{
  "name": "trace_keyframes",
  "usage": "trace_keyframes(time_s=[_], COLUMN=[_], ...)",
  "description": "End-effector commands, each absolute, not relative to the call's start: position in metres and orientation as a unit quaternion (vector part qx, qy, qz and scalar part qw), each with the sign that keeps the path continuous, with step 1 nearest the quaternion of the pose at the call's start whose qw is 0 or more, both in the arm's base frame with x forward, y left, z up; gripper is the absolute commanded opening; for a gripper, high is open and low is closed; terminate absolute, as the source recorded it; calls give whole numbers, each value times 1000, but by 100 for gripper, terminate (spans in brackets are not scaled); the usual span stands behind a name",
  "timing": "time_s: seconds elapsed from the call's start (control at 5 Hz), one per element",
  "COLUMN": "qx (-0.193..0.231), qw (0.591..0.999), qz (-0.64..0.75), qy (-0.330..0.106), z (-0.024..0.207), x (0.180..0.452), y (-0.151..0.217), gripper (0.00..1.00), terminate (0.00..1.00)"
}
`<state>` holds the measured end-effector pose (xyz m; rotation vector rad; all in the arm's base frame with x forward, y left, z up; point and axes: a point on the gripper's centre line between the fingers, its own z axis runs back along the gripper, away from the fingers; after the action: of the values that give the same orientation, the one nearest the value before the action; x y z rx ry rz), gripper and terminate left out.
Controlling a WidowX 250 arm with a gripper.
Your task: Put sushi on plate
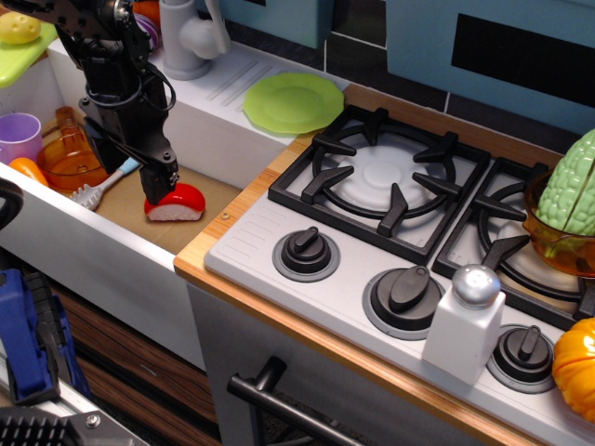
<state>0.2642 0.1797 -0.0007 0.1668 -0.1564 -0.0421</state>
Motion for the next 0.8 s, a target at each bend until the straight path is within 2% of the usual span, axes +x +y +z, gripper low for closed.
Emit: trace_keyframes(time_s=[0.0,0.4,0.6], qx=[83,109,94], qw=[993,979,975], qz=[-21,-152,-187], qy=[-78,-77,-77], z=[-1,-2,-5], x=[264,282,295], y=[180,185,191], gripper=[100,100,100], terminate=[0,0,0])
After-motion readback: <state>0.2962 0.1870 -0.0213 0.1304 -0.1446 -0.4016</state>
